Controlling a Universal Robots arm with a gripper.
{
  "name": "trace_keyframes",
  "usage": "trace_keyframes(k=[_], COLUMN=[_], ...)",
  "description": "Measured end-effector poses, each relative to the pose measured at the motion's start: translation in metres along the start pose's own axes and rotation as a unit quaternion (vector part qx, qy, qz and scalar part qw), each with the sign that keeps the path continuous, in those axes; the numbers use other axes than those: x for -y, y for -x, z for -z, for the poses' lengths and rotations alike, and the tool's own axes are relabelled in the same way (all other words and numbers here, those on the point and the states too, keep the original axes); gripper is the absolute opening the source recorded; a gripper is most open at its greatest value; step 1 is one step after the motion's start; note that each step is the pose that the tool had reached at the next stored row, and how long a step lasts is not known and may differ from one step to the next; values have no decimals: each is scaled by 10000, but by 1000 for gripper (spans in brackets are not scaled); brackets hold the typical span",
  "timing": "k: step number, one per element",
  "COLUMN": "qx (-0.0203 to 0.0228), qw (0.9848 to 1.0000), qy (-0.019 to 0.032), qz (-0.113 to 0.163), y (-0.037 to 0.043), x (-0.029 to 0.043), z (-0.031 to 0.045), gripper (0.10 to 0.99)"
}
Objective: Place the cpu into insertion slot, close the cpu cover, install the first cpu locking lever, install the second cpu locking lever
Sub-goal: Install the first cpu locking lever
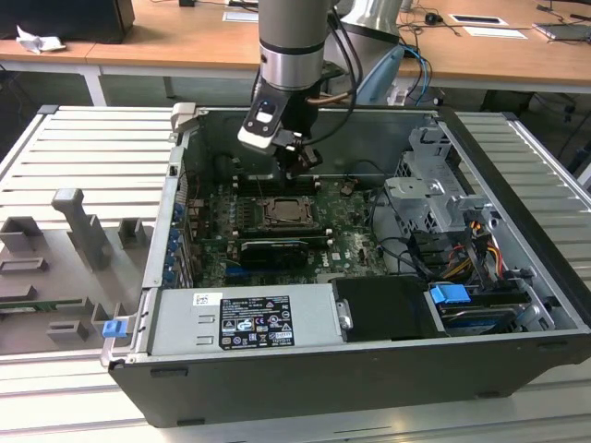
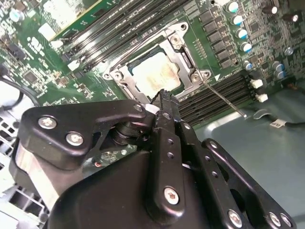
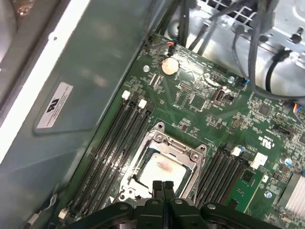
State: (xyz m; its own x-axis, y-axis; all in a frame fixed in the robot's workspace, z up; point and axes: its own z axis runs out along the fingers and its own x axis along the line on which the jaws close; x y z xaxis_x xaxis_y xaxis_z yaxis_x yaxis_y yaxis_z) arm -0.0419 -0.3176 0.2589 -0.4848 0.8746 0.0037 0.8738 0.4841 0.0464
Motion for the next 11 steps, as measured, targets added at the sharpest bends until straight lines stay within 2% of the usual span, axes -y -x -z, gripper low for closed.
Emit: trace_keyframes(k=[5, 11], qx=[-12, -35], qw=[9995, 9967], qy=[-3, -4], qz=[307, 816], y=[0, 0], x=[0, 1], z=[0, -2], gripper=[106, 106])
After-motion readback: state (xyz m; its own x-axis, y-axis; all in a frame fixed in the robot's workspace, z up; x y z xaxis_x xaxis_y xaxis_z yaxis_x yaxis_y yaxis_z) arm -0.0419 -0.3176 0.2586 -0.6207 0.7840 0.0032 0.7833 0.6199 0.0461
